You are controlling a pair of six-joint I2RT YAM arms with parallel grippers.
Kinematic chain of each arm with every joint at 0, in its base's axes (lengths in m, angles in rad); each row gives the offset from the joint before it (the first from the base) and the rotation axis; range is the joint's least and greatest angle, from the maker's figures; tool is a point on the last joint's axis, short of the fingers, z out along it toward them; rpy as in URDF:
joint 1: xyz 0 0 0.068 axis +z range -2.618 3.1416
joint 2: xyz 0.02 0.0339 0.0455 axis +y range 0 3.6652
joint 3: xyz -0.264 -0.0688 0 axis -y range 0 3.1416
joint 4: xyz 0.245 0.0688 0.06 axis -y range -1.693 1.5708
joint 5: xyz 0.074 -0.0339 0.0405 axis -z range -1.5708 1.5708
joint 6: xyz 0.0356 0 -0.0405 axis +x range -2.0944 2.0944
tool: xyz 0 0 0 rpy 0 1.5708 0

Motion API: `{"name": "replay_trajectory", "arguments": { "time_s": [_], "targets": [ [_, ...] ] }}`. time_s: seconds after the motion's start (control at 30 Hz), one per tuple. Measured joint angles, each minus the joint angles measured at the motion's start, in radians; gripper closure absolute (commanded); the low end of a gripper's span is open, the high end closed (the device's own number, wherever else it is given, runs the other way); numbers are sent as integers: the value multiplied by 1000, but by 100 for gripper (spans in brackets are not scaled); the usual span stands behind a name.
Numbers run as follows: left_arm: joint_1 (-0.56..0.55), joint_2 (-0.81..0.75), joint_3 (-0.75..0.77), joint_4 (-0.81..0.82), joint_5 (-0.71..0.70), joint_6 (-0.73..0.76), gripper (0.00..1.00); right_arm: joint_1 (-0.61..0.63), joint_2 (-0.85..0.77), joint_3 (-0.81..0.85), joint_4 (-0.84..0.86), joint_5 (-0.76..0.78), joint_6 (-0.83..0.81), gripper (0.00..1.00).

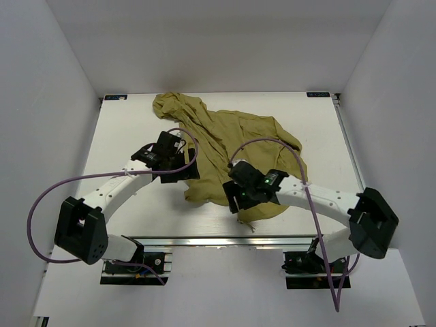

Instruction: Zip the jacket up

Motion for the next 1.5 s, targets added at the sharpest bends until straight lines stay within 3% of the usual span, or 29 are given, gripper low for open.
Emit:
{"name": "replay_trajectory", "arguments": {
  "time_s": [0.2,0.47,1.03,1.13,1.37,1.5],
  "targets": [
    [0,6,0,3,12,0,2,-72,-35,-98,15,-10,29,30],
    [0,18,0,2,17,0,2,-70,97,-98,32,12,68,32],
    [0,18,0,-11,5,-8,2,-1,195,-45,-12,90,163,36],
    [0,18,1,-16,-6,-10,2,16,220,-20,-21,92,178,44],
    [0,18,3,-35,-31,-16,2,28,244,-9,-12,78,177,100],
    [0,18,7,-42,-34,-18,2,18,241,-14,-3,61,170,100]
  ]
}}
